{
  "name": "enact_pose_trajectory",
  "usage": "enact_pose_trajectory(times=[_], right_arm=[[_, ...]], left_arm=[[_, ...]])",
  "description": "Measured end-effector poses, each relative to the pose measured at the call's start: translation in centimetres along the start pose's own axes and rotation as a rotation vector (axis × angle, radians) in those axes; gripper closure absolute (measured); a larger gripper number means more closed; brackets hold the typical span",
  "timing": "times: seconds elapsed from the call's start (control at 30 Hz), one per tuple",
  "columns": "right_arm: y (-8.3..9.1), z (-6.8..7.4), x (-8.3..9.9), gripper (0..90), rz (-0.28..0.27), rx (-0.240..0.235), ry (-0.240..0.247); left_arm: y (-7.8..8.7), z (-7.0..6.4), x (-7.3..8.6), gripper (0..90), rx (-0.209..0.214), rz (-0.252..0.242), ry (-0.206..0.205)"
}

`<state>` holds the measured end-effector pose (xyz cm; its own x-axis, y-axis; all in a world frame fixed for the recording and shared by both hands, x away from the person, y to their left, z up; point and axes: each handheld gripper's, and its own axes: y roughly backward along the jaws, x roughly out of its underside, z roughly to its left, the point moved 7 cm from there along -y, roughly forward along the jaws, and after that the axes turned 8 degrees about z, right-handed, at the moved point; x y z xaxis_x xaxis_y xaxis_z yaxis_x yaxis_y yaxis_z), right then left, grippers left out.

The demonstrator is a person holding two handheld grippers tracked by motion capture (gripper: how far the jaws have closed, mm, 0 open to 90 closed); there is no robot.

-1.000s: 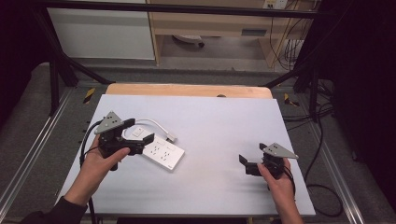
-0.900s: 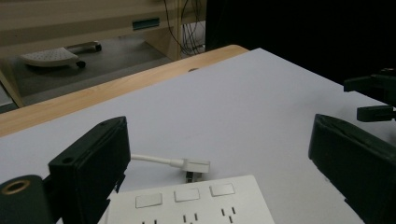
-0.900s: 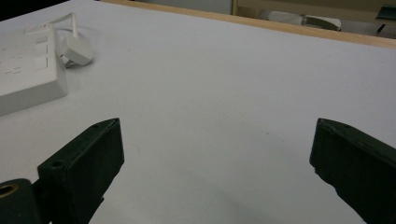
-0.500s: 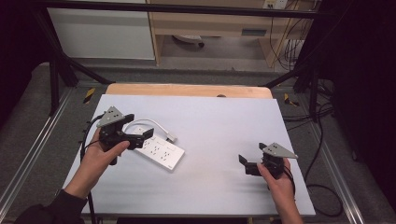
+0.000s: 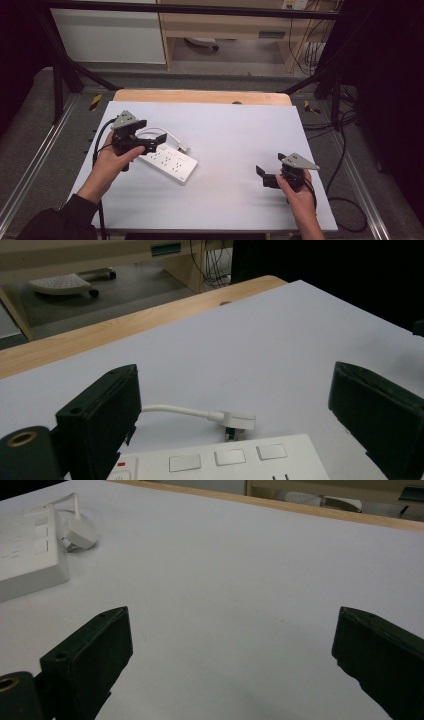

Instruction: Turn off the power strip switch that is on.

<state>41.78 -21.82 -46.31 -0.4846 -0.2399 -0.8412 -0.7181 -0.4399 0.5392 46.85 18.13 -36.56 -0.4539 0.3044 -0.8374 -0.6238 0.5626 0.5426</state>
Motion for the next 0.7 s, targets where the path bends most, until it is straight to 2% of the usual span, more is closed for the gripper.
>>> enact_pose_trajectory(times=[0.2, 0.33, 0.43, 0.5, 0.7], right_arm=[[0.0, 0.1, 0.0, 3.3, -0.002, -0.003, 0.002], [0.0, 0.1, 0.0, 3.3, -0.003, -0.004, 0.004], [0.0, 0.1, -0.1, 3.3, -0.003, -0.004, 0.001], [0.0, 0.1, 0.0, 3.3, 0.0, -0.004, -0.001], [0.0, 0.1, 0.0, 3.3, -0.002, -0.005, 0.0]], left_arm=[[-0.7, 0.4, -0.2, 9.1, -0.007, 0.014, 0.018], [-1.1, 0.5, -0.2, 11.2, -0.008, 0.025, 0.017], [-1.3, 0.5, -0.1, 12.5, -0.011, 0.036, -0.005], [-1.6, 0.4, 0.0, 12.8, 0.003, 0.048, -0.009], [-2.4, 0.8, 0.2, 17.8, -0.022, 0.064, -0.023]])
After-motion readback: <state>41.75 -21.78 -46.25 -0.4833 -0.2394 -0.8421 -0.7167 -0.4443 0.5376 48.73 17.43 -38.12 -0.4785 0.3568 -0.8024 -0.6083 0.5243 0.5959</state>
